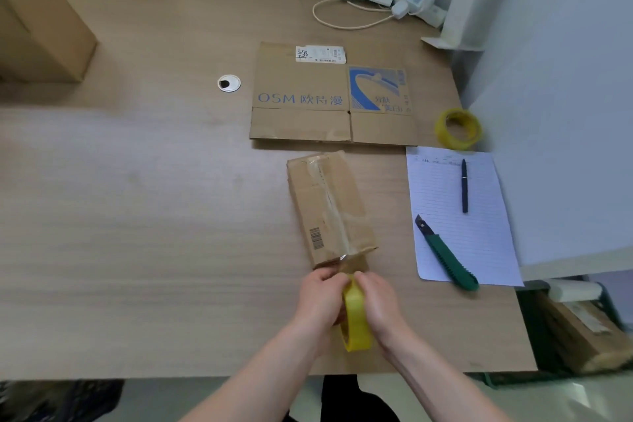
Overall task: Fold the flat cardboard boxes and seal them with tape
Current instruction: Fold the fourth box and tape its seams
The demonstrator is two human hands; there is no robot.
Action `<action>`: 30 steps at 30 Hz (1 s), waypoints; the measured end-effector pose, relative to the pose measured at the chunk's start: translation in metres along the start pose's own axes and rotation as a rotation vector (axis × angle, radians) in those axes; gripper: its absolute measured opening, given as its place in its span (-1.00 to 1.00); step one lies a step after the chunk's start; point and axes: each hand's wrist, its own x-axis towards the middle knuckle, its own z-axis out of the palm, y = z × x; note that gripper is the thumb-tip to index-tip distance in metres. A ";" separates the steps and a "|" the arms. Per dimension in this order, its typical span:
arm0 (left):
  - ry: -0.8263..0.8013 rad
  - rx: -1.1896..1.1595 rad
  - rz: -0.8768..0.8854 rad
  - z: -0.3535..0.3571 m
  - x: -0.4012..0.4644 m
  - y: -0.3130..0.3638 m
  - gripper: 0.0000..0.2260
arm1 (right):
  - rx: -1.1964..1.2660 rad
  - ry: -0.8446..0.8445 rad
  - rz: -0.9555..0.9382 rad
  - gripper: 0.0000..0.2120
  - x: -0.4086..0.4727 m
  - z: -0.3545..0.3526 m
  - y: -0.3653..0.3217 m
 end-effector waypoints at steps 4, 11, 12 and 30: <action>0.103 -0.041 0.029 0.007 0.005 0.002 -0.84 | 0.009 -0.049 0.049 -0.75 0.015 -0.033 0.000; 0.221 -0.097 0.072 0.009 0.012 -0.007 -0.95 | -0.838 0.270 -0.057 -0.45 0.064 -0.145 0.019; 0.225 -0.103 0.076 0.011 0.012 -0.007 -0.95 | -0.871 0.224 -0.046 -0.46 0.067 -0.151 0.022; 0.319 -0.077 0.158 0.018 0.011 -0.017 -0.93 | -0.804 -0.221 -0.901 -0.63 -0.004 -0.139 -0.040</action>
